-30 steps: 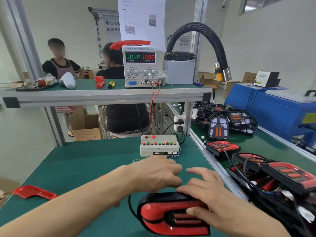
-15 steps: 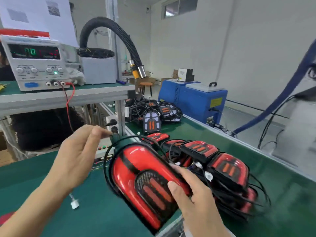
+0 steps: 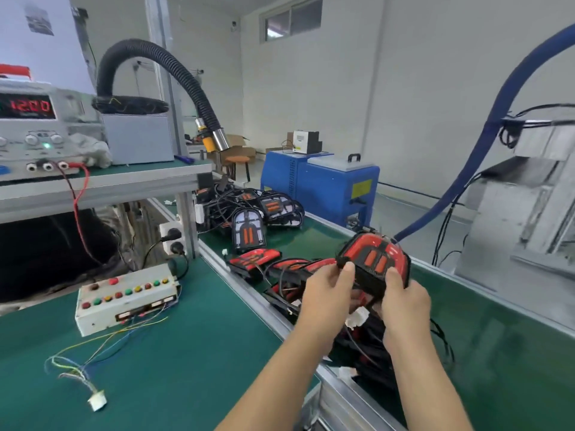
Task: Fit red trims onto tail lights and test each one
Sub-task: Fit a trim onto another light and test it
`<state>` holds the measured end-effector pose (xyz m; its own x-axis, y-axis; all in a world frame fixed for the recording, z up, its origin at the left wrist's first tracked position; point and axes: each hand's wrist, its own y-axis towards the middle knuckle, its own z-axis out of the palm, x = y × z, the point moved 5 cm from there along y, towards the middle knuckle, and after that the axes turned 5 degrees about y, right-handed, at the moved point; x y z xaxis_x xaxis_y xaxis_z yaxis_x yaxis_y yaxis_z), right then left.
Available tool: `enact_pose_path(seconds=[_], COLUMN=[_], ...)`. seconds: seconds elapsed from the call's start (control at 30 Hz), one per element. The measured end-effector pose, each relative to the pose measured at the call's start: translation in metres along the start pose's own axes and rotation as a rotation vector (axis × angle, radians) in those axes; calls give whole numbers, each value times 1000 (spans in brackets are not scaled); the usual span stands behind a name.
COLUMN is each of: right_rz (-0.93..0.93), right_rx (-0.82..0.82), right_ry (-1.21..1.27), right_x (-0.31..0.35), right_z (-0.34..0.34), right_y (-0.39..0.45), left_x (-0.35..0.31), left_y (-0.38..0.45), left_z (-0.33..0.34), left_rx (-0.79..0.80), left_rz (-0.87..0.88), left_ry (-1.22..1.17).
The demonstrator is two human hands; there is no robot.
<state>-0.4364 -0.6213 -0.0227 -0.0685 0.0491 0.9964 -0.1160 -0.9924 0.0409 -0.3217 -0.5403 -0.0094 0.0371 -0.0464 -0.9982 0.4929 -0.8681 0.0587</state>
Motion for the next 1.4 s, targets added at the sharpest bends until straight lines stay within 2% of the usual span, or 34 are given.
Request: enact_pose_path(seconds=[0.1, 0.33, 0.5, 0.77, 1.07, 1.3, 1.4], right_rz=[18, -120, -232, -238, -225, -350, -351], right_rx=[20, 107, 110, 163, 188, 188, 204], right_ry=[-80, -461, -679, -885, -921, -917, -929], right_x=[-9, -4, 5, 5, 2, 12, 10], right_z=[-3, -6, -14, -29, -41, -52, -58], right_y=[13, 15, 14, 10, 15, 6, 5], left_x=[9, 37, 37, 40, 52, 54, 53], left_y=[16, 23, 18, 5, -11, -16, -17], left_z=[8, 7, 2, -8, -25, -21, -16], left_rx=[-82, 23, -12, -63, -72, -50, -42], left_rz=[-81, -199, -172, -153, -138, -128, -115], left_ry=[67, 24, -15, 4, 7, 47, 92])
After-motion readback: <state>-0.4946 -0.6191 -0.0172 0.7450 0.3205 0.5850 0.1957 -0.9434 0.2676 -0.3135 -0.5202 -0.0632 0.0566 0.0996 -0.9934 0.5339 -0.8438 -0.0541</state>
